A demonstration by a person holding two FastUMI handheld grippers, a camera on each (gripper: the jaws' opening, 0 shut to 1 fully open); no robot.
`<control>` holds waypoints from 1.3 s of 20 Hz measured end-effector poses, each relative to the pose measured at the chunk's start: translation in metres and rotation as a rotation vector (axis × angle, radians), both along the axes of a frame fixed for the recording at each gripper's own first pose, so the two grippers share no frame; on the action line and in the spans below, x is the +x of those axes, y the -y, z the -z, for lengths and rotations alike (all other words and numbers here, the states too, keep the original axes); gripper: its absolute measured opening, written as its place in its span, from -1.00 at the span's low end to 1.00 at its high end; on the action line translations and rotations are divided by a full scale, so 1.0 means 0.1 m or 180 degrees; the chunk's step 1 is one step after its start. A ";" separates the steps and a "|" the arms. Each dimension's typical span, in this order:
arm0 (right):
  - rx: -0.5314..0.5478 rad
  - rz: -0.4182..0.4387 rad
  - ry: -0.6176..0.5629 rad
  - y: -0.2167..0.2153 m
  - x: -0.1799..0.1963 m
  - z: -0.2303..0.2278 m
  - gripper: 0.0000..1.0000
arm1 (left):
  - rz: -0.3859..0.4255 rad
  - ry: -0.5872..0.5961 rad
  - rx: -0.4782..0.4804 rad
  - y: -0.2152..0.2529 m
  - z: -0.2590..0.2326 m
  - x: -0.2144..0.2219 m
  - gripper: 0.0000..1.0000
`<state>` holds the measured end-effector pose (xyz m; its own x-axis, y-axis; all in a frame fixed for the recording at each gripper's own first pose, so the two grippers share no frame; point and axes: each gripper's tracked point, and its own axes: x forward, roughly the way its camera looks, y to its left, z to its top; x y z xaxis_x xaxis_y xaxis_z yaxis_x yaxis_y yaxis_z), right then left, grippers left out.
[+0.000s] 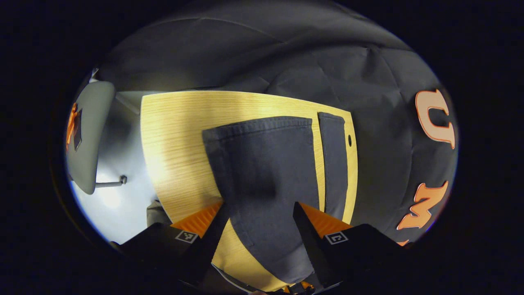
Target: Grasp the waist and the cuffs of the jeans and fold them to make the two legs overlap; first hold the waist and fold one-third of the jeans toward the cuffs, then hold the cuffs and fold the remaining one-third in the same direction to finish folding.
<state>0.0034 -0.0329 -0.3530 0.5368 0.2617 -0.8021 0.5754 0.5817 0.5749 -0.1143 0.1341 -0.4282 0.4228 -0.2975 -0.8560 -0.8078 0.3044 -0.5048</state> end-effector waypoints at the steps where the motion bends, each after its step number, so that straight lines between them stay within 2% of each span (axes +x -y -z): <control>1: 0.0011 0.0007 0.0032 0.02 0.07 0.00 0.97 | 0.0060 0.0012 0.0048 0.01 0.01 0.05 0.90; 2: 0.0026 0.0003 0.0051 0.01 0.14 -0.01 0.80 | 0.0129 0.0025 0.0090 0.04 0.01 0.09 0.92; 3: 0.0026 -0.0014 0.0055 0.01 0.19 0.00 0.94 | 0.0168 0.0064 0.0114 0.04 0.01 0.11 0.92; 6: 0.0015 -0.0132 0.0078 -0.01 0.33 -0.01 0.93 | 0.0209 0.0312 0.0003 0.07 -0.03 0.30 0.92; 8: 0.0075 -0.0138 0.0129 -0.01 0.38 -0.02 0.93 | 0.0183 0.0465 -0.0133 0.09 0.01 0.43 0.85; 9: 0.0149 -0.0095 0.0162 -0.01 0.40 -0.04 0.94 | 0.0176 0.0522 -0.0213 0.11 0.04 0.50 0.68; 11: 0.0196 -0.0036 0.0142 0.03 0.37 -0.05 0.95 | 0.0233 0.0558 -0.0259 0.11 0.08 0.53 0.54; 14: 0.0135 -0.0020 0.0065 0.05 0.41 -0.02 0.92 | 0.0437 0.0430 -0.0186 0.17 0.14 0.53 0.54; 15: 0.0048 -0.0064 0.0031 0.06 0.40 0.00 0.87 | 0.0461 0.0406 -0.0172 0.18 0.17 0.57 0.29; 16: -0.0060 -0.0120 -0.0007 0.08 0.39 0.05 0.78 | 0.0498 0.0430 -0.0186 0.18 0.14 0.61 0.12; 17: -0.0155 -0.0161 -0.0019 0.09 0.36 0.07 0.70 | 0.0526 0.0460 -0.0200 0.20 0.14 0.62 0.03; 18: -0.0242 -0.0173 -0.0058 0.13 0.33 0.10 0.47 | 0.0571 0.0389 -0.0154 0.18 0.20 0.57 0.02; 19: -0.0279 -0.0182 -0.0080 0.14 0.31 0.12 0.38 | 0.0580 0.0346 -0.0167 0.20 0.24 0.53 -0.25; 20: -0.0314 -0.0222 -0.0075 0.14 0.33 0.22 0.02 | 0.0561 0.0380 -0.0182 0.17 0.24 0.59 -0.53; 21: -0.0301 -0.0228 -0.0096 0.19 0.23 0.11 -0.01 | 0.0613 0.0422 -0.0192 0.19 0.24 0.60 -0.81; 22: -0.0285 -0.0229 -0.0051 0.18 0.29 0.18 -0.36 | 0.0654 0.0479 -0.0166 0.21 0.22 0.59 -0.80; 23: -0.0346 -0.0158 -0.0074 0.22 0.30 0.25 -0.31 | 0.0667 0.0427 -0.0106 0.25 0.37 0.66 -0.77; 24: -0.0200 0.0093 -0.0024 0.23 0.30 0.13 -0.53 | 0.0674 0.0448 -0.0070 0.20 0.26 0.59 -0.96; 25: -0.0117 0.0168 0.0017 0.18 0.31 0.21 -0.75 | 0.0723 0.0482 -0.0037 0.20 0.26 0.61 -0.95; 26: -0.0118 0.0202 0.0075 0.21 0.28 0.17 -0.71 | 0.0744 0.0481 -0.0011 0.21 0.26 0.60 -0.94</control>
<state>0.0315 -0.0535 -0.3703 0.5702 0.1971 -0.7975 0.5984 0.5656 0.5675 -0.0545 0.1130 -0.4546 0.4652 -0.4047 -0.7873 -0.6313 0.4717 -0.6156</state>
